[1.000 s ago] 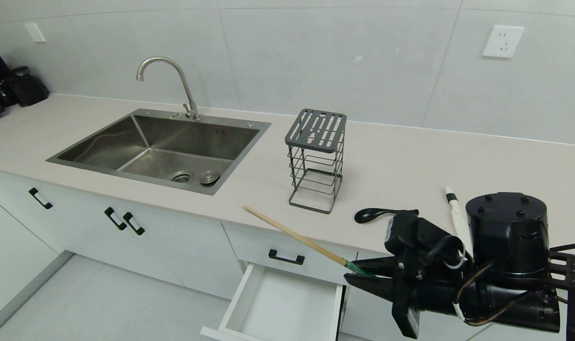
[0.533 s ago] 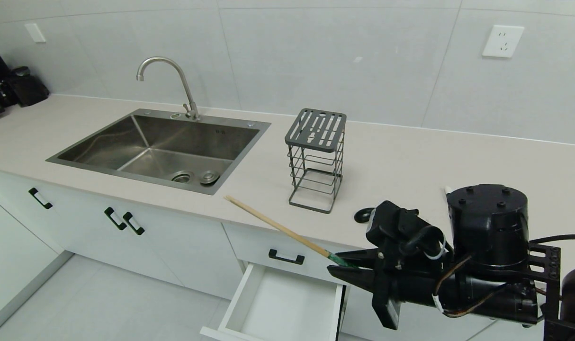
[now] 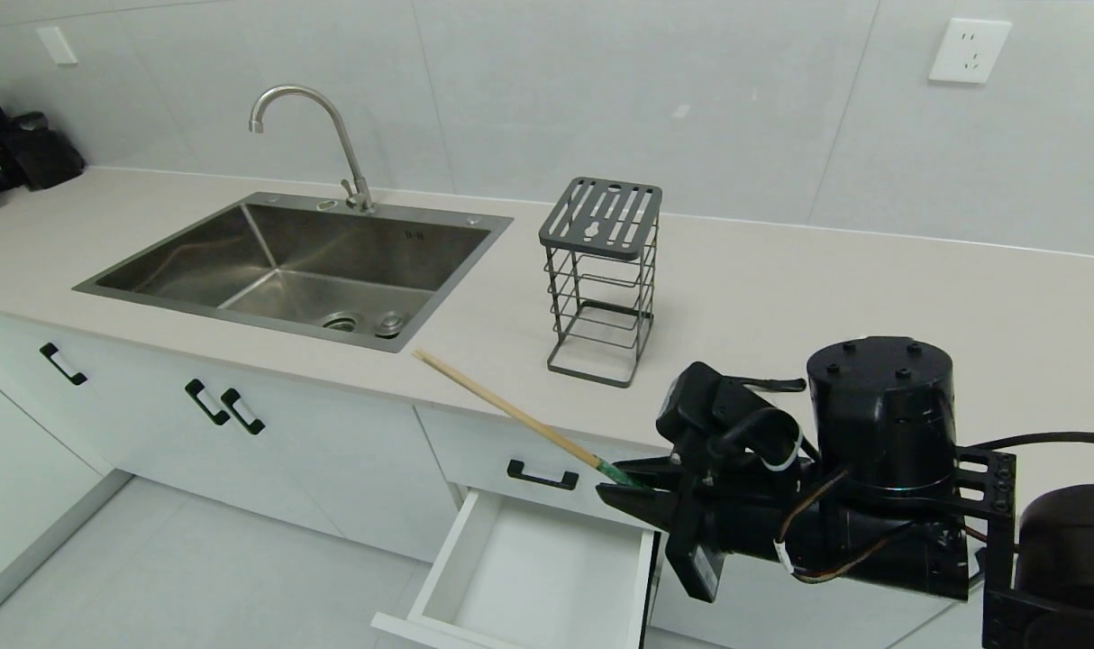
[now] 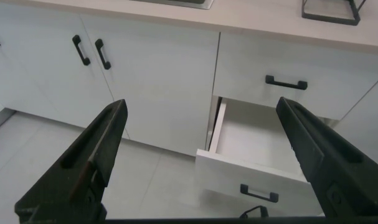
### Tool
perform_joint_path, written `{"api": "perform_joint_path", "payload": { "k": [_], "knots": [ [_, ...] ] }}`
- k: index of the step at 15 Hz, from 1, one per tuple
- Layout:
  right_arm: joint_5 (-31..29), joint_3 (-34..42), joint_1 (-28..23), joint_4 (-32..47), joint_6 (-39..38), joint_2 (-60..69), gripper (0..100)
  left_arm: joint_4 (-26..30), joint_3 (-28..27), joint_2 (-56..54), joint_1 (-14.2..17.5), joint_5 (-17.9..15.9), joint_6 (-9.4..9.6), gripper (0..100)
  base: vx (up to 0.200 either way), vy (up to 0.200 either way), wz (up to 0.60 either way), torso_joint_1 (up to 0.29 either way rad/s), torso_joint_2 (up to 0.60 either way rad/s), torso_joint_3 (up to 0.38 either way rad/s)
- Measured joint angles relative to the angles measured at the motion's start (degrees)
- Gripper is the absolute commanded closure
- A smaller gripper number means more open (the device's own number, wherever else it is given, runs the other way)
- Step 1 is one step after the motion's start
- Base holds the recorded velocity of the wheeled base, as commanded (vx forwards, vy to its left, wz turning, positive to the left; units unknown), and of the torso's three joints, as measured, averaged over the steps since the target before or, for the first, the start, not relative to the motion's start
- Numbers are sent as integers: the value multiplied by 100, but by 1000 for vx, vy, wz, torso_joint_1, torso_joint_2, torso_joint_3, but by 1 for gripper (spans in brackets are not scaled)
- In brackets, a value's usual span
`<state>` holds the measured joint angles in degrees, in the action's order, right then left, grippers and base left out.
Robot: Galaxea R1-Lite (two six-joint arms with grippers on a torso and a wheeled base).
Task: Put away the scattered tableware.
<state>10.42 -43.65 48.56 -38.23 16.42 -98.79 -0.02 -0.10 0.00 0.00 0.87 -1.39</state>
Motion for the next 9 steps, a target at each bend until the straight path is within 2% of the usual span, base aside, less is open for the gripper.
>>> {"api": "perform_joint_path", "payload": {
  "k": [9],
  "knots": [
    [-104, -15, 78, -2, -93, -10, 100, 2, 0, 0, 0, 2, 0, 0, 0, 0, 0, -167, 334, 164]
  ]
}}
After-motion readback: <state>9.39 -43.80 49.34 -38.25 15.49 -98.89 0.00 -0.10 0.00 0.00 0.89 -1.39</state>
